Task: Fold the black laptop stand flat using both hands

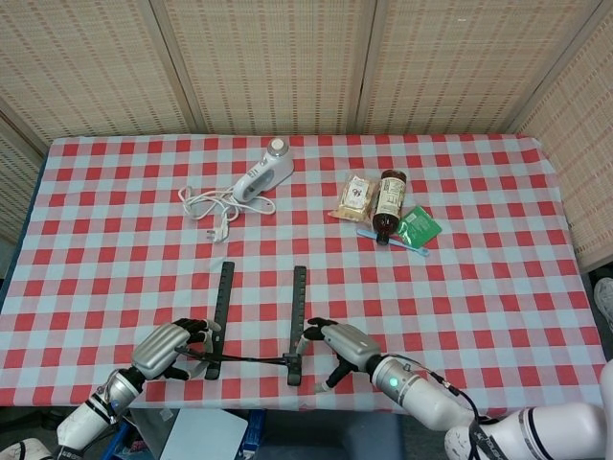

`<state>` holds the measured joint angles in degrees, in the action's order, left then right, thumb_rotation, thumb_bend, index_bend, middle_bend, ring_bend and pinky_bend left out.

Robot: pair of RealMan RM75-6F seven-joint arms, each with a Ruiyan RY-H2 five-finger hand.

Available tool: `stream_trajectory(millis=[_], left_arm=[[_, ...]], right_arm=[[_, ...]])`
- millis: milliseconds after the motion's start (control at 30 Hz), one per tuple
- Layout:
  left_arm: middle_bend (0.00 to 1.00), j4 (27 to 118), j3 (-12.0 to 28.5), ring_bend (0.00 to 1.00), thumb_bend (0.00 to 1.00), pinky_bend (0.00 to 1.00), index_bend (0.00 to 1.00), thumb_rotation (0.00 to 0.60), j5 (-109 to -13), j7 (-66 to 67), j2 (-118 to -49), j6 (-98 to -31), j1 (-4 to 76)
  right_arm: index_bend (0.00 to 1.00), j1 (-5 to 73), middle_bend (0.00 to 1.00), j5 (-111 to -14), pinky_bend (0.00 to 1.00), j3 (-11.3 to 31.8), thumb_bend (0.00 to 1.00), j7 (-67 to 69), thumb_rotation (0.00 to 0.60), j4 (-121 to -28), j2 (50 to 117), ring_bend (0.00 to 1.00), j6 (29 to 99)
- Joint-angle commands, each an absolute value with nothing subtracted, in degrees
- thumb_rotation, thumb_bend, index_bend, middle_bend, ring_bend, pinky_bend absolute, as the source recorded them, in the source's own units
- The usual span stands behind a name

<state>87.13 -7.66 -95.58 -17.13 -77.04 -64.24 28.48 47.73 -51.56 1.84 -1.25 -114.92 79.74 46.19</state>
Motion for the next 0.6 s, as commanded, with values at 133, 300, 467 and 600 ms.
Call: stream_trajectory(millis=[133, 300, 467, 600], left_arm=[[0.25, 86.9, -7.7, 0.26, 0.38, 0.27, 0.51, 0.600, -95.6, -17.5, -77.0, -64.3, 28.4], [0.25, 86.5, -7.7, 0.26, 0.38, 0.27, 0.51, 0.600, -95.6, -17.9, -77.2, -64.4, 28.3], [0.25, 86.3, -7.8, 0.26, 0.38, 0.27, 0.51, 0.600, -95.8, -18.2, -77.1, -64.4, 28.3], [0.25, 86.2, -7.8, 0.26, 0.38, 0.27, 0.51, 0.600, -95.9, -18.3, -77.2, -64.4, 28.3]], right_arm=[[0.40, 48.9, 0.27, -47.8, 0.08, 2.2, 0.05, -4.6, 0.600, -114.3, 82.3, 0.05, 47.8], [0.42, 49.2, 0.28, -46.8, 0.08, 2.6, 0.09, -5.5, 0.600, -114.0, 83.2, 0.05, 47.8], [0.43, 48.7, 0.28, -46.7, 0.08, 2.5, 0.10, -6.4, 0.600, -114.2, 83.2, 0.05, 49.0], [0.43, 48.4, 0.28, -46.4, 0.08, 2.5, 0.10, -6.5, 0.600, -114.4, 83.1, 0.05, 48.9]])
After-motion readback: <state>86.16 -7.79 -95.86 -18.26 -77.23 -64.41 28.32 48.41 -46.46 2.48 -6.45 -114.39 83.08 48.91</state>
